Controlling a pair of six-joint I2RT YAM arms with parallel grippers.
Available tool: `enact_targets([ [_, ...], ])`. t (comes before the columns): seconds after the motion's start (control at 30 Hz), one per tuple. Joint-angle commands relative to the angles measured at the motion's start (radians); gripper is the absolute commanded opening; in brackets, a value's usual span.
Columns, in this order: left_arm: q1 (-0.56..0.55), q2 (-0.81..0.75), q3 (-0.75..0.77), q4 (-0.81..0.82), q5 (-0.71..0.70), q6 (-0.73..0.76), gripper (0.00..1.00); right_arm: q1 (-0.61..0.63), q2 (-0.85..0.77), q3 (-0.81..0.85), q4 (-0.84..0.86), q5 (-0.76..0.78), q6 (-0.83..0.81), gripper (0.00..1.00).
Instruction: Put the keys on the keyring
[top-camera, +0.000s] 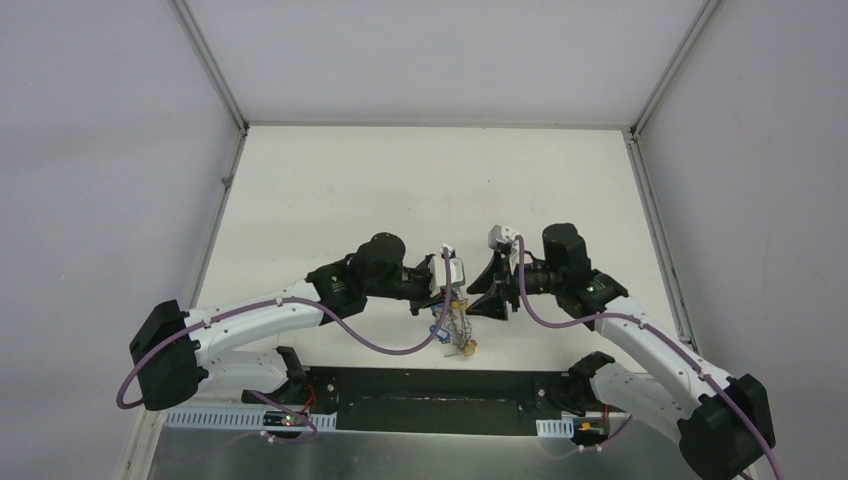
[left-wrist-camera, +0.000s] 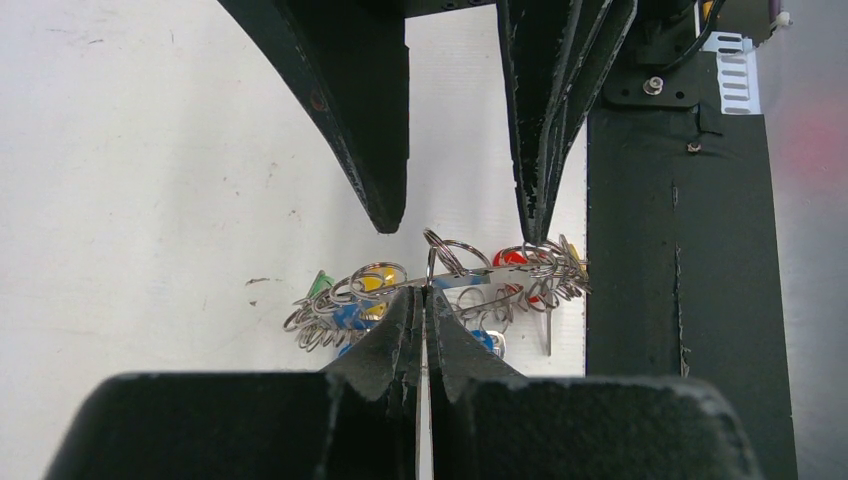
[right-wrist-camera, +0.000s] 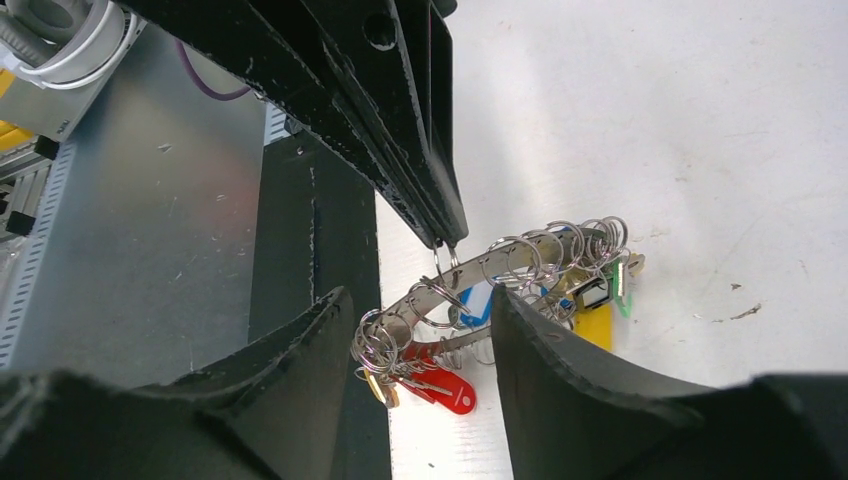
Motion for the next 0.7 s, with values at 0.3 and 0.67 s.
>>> enact_targets([
  [0.3,-0.003,-0.013,0.012,0.068,-0.011,-0.035,0.0,0.019,0.015,-0.011,0.035,-0.082,0.13,0.37],
  [0.67,-0.002,-0.013,0.007,0.076,-0.024,-0.052,0.0,0.048,-0.004,-0.043,0.037,-0.059,0.247,0.33],
])
